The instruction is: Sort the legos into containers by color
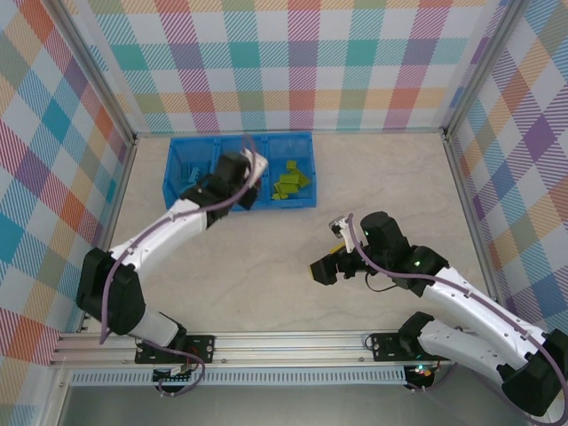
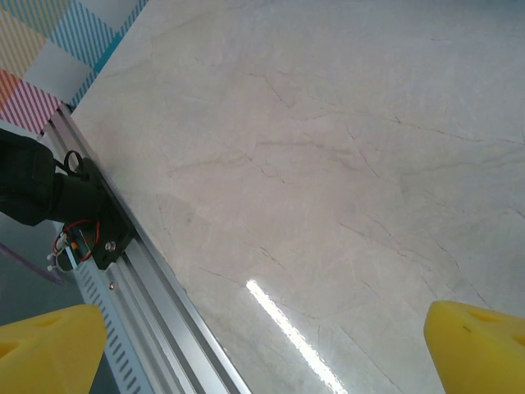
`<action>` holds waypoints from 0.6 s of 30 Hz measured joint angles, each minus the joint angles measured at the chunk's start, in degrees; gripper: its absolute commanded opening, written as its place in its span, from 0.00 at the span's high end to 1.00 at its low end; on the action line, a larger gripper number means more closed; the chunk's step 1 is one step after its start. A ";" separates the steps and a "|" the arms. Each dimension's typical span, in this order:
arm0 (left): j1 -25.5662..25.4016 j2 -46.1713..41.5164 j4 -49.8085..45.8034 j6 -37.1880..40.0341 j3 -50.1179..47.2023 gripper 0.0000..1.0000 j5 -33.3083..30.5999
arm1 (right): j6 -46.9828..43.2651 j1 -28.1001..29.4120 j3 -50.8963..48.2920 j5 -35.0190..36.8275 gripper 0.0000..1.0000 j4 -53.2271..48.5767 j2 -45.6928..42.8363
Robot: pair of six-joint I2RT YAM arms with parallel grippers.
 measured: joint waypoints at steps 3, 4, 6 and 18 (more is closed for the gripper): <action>4.09 5.97 -0.61 -7.28 7.32 0.82 -1.05 | 0.92 0.00 0.00 0.02 0.00 0.26 -0.02; 5.16 8.68 -1.16 -9.09 9.88 0.82 -1.01 | 1.18 0.00 0.00 0.02 0.00 0.28 -0.13; 6.45 14.01 -2.69 -11.52 14.64 0.82 -0.63 | 1.70 0.00 0.00 0.04 0.00 0.28 -0.55; 9.66 34.75 -10.25 -16.44 34.49 0.64 4.13 | 4.28 0.00 0.79 2.95 0.00 -1.95 -3.23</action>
